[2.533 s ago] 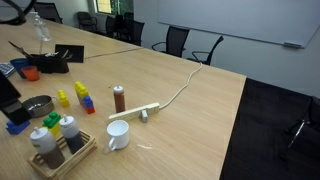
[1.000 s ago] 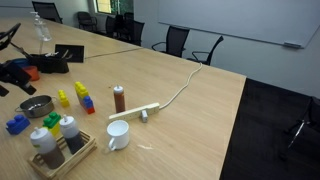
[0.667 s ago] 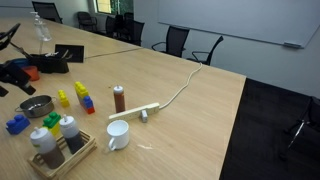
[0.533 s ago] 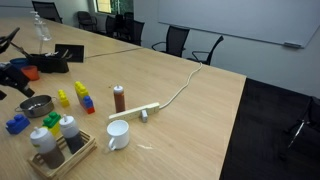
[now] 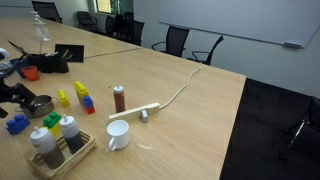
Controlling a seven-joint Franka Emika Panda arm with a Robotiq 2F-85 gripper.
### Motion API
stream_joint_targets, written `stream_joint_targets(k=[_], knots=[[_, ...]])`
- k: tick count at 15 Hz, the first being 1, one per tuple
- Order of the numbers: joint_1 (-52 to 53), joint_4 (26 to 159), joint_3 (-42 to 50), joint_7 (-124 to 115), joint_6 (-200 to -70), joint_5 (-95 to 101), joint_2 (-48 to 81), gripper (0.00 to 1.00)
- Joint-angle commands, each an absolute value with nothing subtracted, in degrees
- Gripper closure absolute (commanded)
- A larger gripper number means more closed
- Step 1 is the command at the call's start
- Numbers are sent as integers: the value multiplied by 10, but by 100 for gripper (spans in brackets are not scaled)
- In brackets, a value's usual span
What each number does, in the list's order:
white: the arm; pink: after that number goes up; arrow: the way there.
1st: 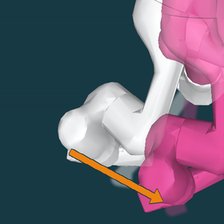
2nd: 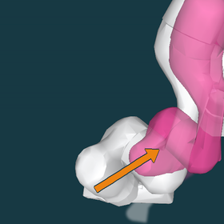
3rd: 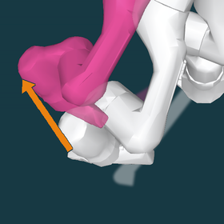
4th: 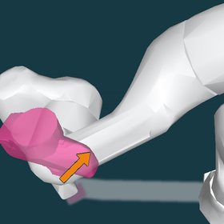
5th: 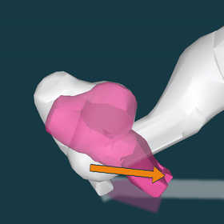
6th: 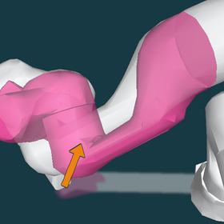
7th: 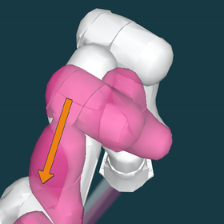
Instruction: Move the green legos from the top of the yellow legos to the table
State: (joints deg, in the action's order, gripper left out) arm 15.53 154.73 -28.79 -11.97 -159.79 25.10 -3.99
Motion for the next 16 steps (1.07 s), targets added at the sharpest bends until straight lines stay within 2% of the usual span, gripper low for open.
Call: stream_joint_targets(k=[1, 9, 16], knots=[[140, 1485, -282, -131, -1591, 301, 48, 0], [166, 1383, -213, -172, -1596, 383, 181, 0], [199, 1332, -184, -211, -1590, 407, 242, 0]])
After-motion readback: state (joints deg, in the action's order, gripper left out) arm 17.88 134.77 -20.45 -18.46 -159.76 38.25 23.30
